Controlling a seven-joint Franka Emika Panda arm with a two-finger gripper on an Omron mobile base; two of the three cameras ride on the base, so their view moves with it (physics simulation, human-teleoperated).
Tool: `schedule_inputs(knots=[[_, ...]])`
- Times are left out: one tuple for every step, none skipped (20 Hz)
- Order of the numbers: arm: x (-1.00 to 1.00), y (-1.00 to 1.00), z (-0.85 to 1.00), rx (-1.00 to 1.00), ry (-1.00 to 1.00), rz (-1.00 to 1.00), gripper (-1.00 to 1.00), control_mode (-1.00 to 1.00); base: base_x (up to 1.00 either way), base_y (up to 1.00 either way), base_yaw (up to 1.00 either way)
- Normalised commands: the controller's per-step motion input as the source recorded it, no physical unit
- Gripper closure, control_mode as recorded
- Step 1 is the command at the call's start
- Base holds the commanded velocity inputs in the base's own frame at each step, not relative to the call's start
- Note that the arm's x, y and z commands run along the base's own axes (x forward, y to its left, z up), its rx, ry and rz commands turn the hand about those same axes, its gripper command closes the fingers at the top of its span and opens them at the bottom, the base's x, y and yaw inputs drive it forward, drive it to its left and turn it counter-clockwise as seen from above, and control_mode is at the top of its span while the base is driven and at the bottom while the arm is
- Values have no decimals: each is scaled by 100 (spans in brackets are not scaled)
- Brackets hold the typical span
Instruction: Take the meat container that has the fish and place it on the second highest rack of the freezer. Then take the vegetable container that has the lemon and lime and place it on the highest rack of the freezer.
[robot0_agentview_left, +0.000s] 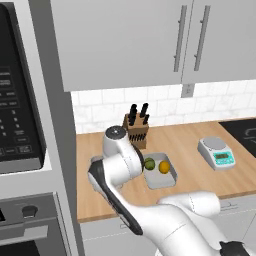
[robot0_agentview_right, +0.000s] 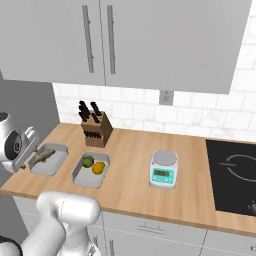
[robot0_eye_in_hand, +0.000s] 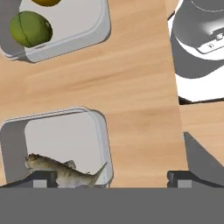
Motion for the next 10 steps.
schedule_inputs(knots=[[57,33,-44,-17,16,0,-100,-100,0,0,0],[59,14,-36,-15,18,0,-100,-100,0,0,0],[53,17,-34,-15,17,0,-100,-100,0,0,0],[47,13,-26,-13,16,0,-100,-100,0,0,0],[45,5,-22,-10,18,0,-100,-100,0,0,0],[25,0,-19,-6,13,0,-100,-100,0,0,0],[12,0,-16,-4,12,0,-100,-100,0,0,0],[8,0,-18,-3,12,0,-100,-100,0,0,0],[6,0,-19,-3,17,0,-100,-100,0,0,0],[10,0,-21,-2,20,0,-100,-100,0,0,0]])
